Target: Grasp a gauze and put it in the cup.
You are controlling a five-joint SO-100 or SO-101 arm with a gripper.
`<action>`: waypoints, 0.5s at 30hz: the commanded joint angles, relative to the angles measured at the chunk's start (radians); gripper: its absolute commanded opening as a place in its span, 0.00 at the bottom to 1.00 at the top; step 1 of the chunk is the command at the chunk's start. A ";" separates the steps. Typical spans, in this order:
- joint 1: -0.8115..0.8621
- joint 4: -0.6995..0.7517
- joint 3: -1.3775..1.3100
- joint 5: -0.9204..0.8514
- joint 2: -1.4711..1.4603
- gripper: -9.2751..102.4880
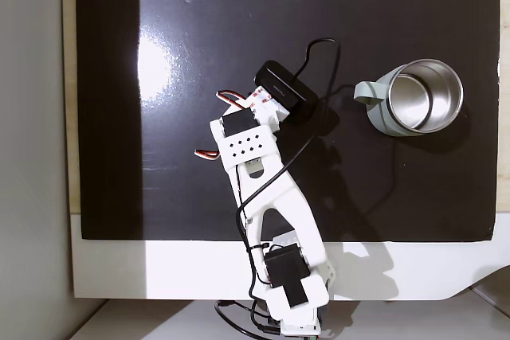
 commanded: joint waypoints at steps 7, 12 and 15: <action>0.006 0.029 -0.012 0.023 0.031 0.08; -0.005 0.150 -0.074 0.043 0.147 0.08; -0.008 0.239 -0.132 0.046 0.235 0.08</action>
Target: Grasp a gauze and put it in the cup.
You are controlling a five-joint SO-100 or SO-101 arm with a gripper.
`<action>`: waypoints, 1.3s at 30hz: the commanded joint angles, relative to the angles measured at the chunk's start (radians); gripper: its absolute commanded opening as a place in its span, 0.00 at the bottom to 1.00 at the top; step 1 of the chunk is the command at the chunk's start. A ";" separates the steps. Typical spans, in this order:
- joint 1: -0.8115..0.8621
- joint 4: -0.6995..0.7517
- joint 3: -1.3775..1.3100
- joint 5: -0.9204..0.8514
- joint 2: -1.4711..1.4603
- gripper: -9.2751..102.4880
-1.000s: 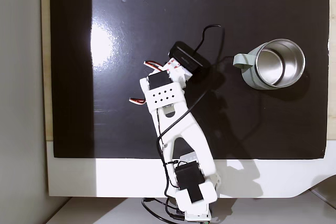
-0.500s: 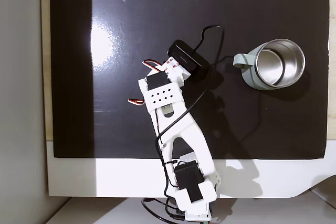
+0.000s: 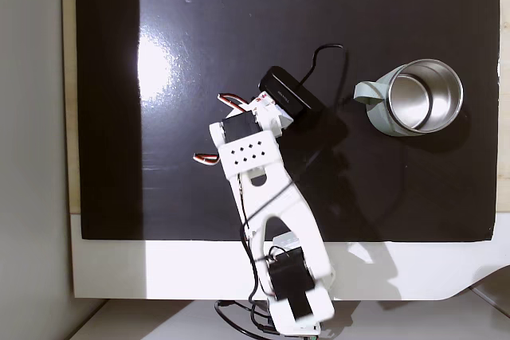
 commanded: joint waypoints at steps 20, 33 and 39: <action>0.249 0.394 -0.512 0.008 0.396 0.08; 0.713 0.178 -0.540 0.049 0.466 0.08; 0.827 0.055 -0.402 0.052 0.545 0.08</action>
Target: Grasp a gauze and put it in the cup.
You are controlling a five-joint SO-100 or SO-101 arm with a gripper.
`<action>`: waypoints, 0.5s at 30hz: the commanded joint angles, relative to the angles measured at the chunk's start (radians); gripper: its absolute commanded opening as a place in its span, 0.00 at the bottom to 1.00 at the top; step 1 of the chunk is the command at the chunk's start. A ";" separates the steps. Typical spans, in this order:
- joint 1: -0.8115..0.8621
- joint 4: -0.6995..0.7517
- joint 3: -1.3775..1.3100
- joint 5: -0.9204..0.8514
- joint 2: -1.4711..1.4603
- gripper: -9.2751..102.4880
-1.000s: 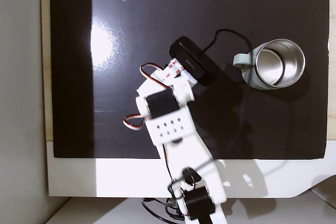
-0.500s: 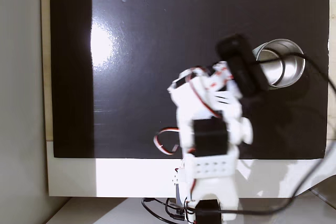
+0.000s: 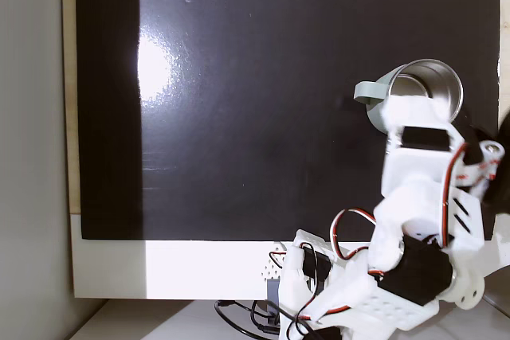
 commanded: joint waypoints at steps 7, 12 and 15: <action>0.130 -0.152 0.135 0.003 0.018 0.08; 0.147 -0.196 0.166 0.009 -0.058 0.08; 0.127 -0.218 0.161 0.023 -0.109 0.08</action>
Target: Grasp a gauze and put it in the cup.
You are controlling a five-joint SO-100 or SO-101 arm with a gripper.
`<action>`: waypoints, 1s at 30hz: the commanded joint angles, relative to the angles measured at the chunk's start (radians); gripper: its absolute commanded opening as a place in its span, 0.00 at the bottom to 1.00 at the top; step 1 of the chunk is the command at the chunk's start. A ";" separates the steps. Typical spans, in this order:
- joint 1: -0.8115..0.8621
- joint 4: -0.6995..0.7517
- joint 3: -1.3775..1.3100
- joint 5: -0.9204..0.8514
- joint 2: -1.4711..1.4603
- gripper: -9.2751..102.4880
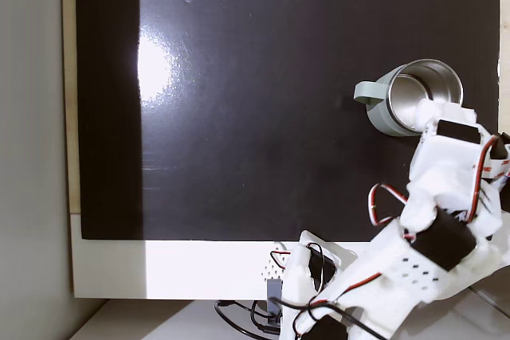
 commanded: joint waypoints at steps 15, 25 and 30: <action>-0.046 -0.147 0.043 0.035 -0.147 0.08; -0.040 -0.163 0.095 0.038 -0.138 0.17; -0.038 -0.173 0.121 0.038 -0.106 0.32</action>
